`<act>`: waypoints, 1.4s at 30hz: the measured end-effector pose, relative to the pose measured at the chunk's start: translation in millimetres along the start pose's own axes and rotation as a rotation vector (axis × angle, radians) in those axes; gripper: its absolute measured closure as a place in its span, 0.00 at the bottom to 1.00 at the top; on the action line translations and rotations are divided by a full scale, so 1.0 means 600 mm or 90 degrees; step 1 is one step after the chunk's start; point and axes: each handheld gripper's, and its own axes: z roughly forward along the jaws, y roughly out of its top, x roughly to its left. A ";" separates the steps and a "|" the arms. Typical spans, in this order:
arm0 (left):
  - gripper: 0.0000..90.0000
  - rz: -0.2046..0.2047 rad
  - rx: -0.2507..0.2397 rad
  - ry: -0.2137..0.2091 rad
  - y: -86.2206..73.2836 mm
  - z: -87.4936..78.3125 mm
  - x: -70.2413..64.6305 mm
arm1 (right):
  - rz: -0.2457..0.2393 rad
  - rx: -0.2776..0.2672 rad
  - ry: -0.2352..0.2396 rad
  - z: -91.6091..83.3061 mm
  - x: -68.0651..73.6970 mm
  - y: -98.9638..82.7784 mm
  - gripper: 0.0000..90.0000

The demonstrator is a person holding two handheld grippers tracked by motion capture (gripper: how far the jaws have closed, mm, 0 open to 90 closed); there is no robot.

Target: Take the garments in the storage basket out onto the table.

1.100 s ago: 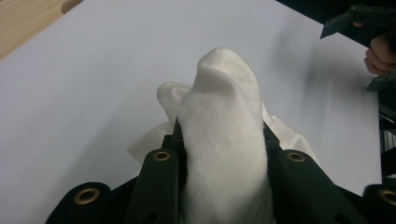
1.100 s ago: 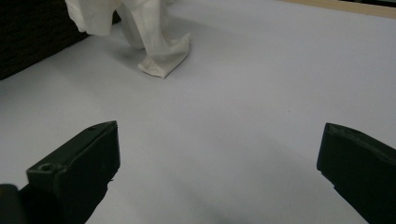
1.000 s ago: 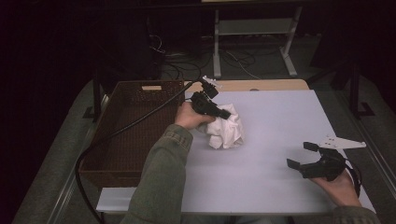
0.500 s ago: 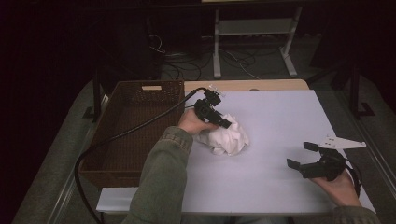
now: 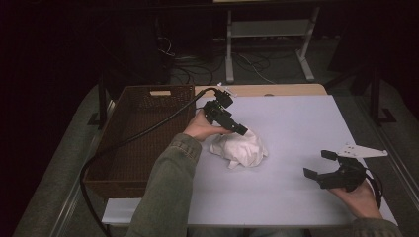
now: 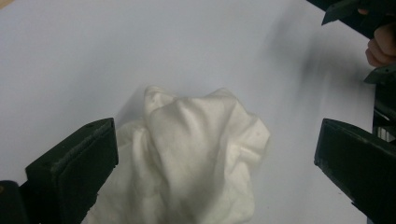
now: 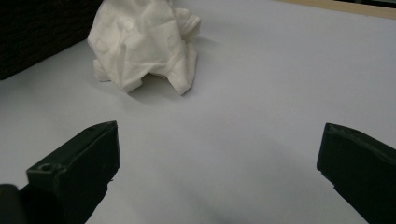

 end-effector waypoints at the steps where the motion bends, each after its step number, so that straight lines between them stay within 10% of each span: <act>1: 0.00 0.002 0.001 0.000 0.000 -0.002 -0.003 | 0.000 0.001 0.000 0.000 0.000 0.000 0.00; 18: 0.00 0.071 0.009 0.041 0.012 -0.069 -0.041 | 0.001 0.000 -0.001 -0.001 0.000 0.000 0.00; 42: 0.00 0.049 -0.022 0.096 -0.054 -0.177 -0.029 | 0.001 0.004 -0.002 0.000 0.001 -0.001 0.00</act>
